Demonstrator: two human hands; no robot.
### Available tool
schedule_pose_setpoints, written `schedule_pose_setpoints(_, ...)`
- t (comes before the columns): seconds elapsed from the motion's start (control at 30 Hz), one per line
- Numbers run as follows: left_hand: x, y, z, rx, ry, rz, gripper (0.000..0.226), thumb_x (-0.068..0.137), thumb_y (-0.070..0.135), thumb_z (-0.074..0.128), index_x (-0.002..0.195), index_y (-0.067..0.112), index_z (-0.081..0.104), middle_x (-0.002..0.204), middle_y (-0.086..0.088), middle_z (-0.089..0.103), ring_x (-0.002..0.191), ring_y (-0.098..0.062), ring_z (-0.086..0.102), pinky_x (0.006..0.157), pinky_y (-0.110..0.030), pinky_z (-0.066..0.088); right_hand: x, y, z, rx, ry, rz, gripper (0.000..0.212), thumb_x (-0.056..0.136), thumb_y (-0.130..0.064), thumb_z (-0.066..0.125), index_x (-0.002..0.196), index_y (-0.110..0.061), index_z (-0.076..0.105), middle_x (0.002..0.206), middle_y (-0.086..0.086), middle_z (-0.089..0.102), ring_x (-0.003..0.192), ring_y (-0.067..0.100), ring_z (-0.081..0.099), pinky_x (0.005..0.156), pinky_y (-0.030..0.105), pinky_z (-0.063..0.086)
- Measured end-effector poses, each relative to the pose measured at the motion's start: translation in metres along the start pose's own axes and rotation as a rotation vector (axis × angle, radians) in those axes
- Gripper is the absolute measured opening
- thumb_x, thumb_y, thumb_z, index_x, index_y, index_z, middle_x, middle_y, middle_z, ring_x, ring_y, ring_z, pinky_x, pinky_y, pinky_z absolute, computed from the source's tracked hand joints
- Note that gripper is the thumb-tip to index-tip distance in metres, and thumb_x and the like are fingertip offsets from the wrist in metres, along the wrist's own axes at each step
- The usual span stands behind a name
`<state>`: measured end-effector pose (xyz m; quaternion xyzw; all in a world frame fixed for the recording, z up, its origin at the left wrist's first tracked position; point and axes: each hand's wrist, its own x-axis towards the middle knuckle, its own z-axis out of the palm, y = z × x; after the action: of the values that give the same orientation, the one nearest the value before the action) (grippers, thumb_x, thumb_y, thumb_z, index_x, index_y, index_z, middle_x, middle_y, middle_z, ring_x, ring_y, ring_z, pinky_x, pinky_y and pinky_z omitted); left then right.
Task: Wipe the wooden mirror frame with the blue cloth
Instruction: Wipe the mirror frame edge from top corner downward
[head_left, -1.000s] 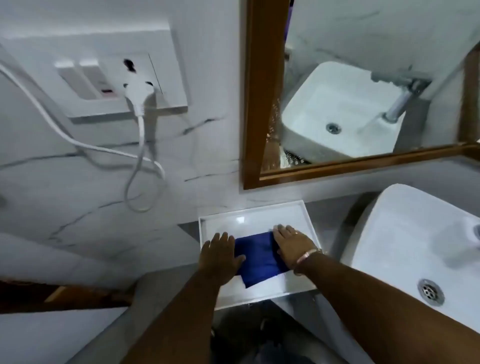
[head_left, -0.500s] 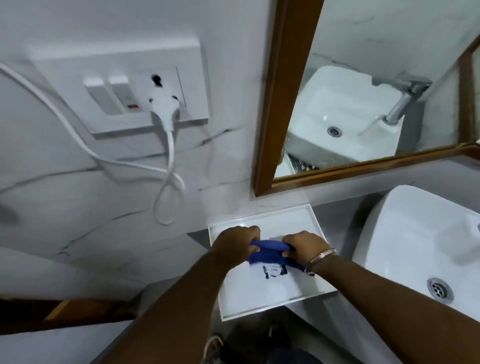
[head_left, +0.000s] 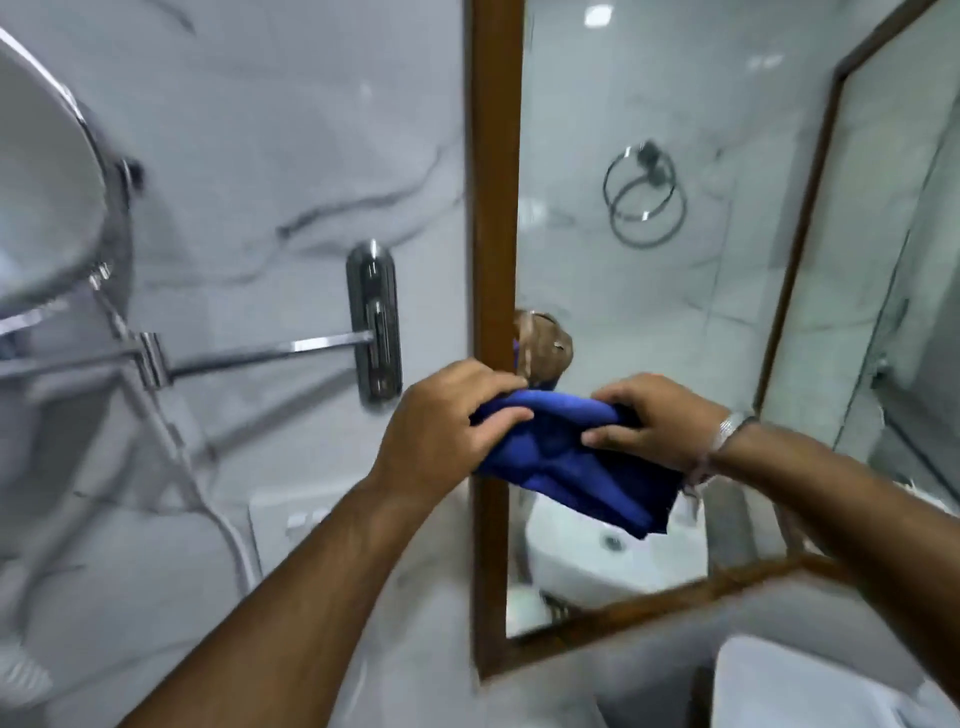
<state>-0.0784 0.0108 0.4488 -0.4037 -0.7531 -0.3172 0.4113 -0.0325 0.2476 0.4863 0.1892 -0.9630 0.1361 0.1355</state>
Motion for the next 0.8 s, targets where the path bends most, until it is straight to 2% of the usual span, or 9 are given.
schedule_pose_setpoints(0.07, 0.055, 0.007, -0.020, -0.011, 0.131, -0.014, 0.021, 0.083, 0.026, 0.080, 0.100, 0.016, 0.077, 0.095, 0.001, 0.076, 0.086, -0.013, 0.066, 0.080, -0.020, 0.048, 0.018, -0.010, -0.049, -0.011, 0.108, -0.038, 0.019, 0.088, -0.029, 0.066, 0.079, -0.030, 0.050, 0.070, -0.014, 0.051, 0.067, 0.013, 0.049, 0.061, 0.020, 0.031)
schedule_pose_setpoints(0.17, 0.143, 0.021, -0.061, 0.002, 0.206, -0.021, 0.019, 0.086, 0.035, 0.074, 0.102, 0.024, 0.075, 0.097, 0.010, 0.076, 0.088, -0.009, 0.067, 0.079, -0.028, 0.054, 0.044, -0.026, -0.118, -0.065, 0.297, -0.096, 0.015, 0.090, -0.038, 0.060, 0.084, -0.037, 0.047, 0.077, -0.015, 0.053, 0.070, 0.007, 0.050, 0.064, 0.014, 0.036)
schedule_pose_setpoints(0.27, 0.216, 0.035, -0.099, 0.038, 0.188, 0.026, 0.017, 0.088, 0.038, 0.071, 0.101, 0.029, 0.077, 0.097, 0.014, 0.077, 0.089, -0.005, 0.068, 0.082, -0.033, 0.057, 0.072, -0.034, -0.174, -0.190, 0.463, -0.111, 0.021, 0.091, -0.045, 0.055, 0.094, -0.025, 0.051, 0.087, -0.002, 0.060, 0.077, 0.020, 0.055, 0.072, 0.035, 0.045)
schedule_pose_setpoints(0.3, 0.234, 0.038, -0.109, 0.064, 0.195, 0.057, 0.017, 0.087, 0.039, 0.072, 0.100, 0.030, 0.078, 0.096, 0.014, 0.077, 0.088, -0.003, 0.068, 0.082, -0.032, 0.057, 0.079, -0.034, -0.190, -0.214, 0.516, -0.104, 0.022, 0.090, -0.046, 0.054, 0.094, -0.025, 0.051, 0.087, -0.001, 0.061, 0.076, 0.022, 0.055, 0.071, 0.037, 0.045)
schedule_pose_setpoints(0.4, 0.288, 0.053, -0.140, 0.199, 0.213, 0.167, 0.018, 0.085, 0.044, 0.073, 0.098, 0.034, 0.079, 0.090, 0.017, 0.077, 0.080, -0.003, 0.066, 0.076, -0.031, 0.056, 0.100, -0.039, -0.242, -0.282, 0.658, -0.093, 0.019, 0.089, -0.046, 0.054, 0.090, -0.028, 0.049, 0.083, -0.002, 0.061, 0.075, 0.022, 0.056, 0.064, 0.035, 0.042)
schedule_pose_setpoints(0.53, 0.338, 0.067, -0.160, 0.384, 0.280, 0.280, 0.015, 0.086, 0.045, 0.072, 0.095, 0.034, 0.078, 0.078, 0.020, 0.067, 0.074, -0.007, 0.055, 0.076, -0.031, 0.043, 0.115, -0.045, -0.292, -0.510, 1.056, -0.111, 0.018, 0.084, -0.041, 0.058, 0.085, -0.026, 0.048, 0.080, -0.003, 0.059, 0.073, 0.025, 0.055, 0.061, 0.033, 0.038)
schedule_pose_setpoints(0.6, 0.354, 0.067, -0.161, 0.460, 0.280, 0.254, 0.016, 0.086, 0.046, 0.072, 0.096, 0.034, 0.076, 0.083, 0.017, 0.069, 0.082, -0.012, 0.058, 0.081, -0.033, 0.042, 0.124, -0.050, -0.305, -0.631, 1.194, -0.100, 0.019, 0.081, -0.034, 0.062, 0.092, -0.021, 0.054, 0.086, 0.004, 0.062, 0.076, 0.032, 0.056, 0.066, 0.037, 0.040)
schedule_pose_setpoints(0.7, 0.373, 0.061, -0.159, 0.619, 0.271, 0.184, 0.020, 0.087, 0.049, 0.069, 0.103, 0.037, 0.075, 0.090, 0.012, 0.065, 0.096, -0.019, 0.058, 0.087, -0.037, 0.037, 0.142, -0.056, -0.314, -0.680, 1.284, -0.091, 0.027, 0.080, -0.023, 0.063, 0.106, -0.018, 0.057, 0.098, 0.009, 0.061, 0.083, 0.035, 0.058, 0.071, 0.042, 0.043)
schedule_pose_setpoints(0.8, 0.380, 0.052, -0.157, 0.735, 0.269, 0.118, 0.024, 0.089, 0.051, 0.065, 0.108, 0.039, 0.073, 0.098, 0.009, 0.061, 0.104, -0.021, 0.056, 0.089, -0.038, 0.035, 0.162, -0.064, -0.305, -0.775, 1.271, -0.268, 0.037, 0.075, -0.016, 0.065, 0.111, -0.017, 0.056, 0.107, 0.013, 0.059, 0.085, 0.035, 0.059, 0.076, 0.044, 0.046)
